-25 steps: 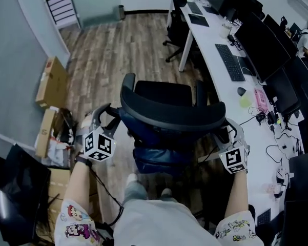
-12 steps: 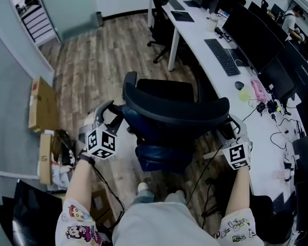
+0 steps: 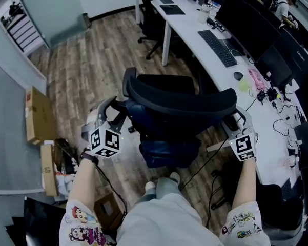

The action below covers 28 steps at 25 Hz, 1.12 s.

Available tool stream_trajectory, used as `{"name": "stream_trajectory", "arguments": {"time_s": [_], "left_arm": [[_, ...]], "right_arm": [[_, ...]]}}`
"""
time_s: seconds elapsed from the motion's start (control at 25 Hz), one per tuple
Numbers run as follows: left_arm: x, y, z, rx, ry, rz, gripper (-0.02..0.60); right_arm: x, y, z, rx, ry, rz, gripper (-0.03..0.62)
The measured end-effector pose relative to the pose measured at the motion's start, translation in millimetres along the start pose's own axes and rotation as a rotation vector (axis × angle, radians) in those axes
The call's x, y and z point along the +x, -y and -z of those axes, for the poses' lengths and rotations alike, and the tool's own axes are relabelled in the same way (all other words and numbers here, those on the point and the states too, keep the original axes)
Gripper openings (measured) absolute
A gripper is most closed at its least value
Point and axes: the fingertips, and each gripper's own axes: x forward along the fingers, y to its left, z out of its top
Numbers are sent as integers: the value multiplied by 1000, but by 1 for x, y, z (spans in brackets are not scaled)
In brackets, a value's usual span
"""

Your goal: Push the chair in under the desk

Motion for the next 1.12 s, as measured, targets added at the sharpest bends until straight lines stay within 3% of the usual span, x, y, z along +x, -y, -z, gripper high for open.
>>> {"name": "stream_trajectory", "arguments": {"time_s": [0.6,1.12], "left_arm": [[83,-30,-10,44,68,62,263],[157,-53,-28,91,78,125,262]], "right_arm": [[29,29,11,53,-68,90,281],[54,65,21,80,-84,160,282]]}}
